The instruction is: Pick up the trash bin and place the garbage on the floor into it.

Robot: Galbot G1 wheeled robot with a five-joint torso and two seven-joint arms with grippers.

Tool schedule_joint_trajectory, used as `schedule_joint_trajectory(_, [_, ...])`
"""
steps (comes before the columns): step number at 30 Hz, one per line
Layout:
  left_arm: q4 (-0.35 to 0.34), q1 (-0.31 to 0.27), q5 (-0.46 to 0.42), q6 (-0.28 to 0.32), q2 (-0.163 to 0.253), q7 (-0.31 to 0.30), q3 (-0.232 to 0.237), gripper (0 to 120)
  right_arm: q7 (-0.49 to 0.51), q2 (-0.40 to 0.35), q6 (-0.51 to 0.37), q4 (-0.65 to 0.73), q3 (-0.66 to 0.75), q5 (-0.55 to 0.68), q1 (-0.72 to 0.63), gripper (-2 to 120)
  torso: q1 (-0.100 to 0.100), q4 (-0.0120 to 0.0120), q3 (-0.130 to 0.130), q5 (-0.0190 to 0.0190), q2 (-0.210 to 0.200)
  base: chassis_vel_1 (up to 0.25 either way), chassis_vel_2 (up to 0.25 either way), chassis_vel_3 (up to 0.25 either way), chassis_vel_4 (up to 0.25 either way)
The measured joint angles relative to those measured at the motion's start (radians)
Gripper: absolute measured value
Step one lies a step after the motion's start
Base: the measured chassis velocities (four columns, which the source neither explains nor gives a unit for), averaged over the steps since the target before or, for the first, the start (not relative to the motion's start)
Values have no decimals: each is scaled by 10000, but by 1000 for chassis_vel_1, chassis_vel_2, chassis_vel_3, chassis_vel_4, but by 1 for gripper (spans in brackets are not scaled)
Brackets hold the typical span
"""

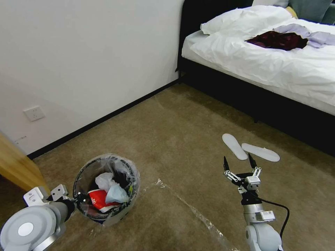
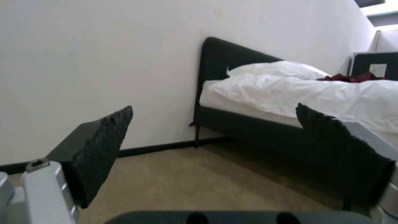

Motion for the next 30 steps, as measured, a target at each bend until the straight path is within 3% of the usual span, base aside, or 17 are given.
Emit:
schedule_joint_trajectory(22, [89,-65,34,-20,-25,-16,56,0,-48,-1,291,-266,-148,158,128,100,1,-1,0,-1,-1,-129,130,129,-122])
schedule_joint_trajectory(30, [134,-97,-9,-25,13,-17,42,0,-77,36,342,-495,-130,110,255,100,2,1,1,0,-3,-64,49,61,-57])
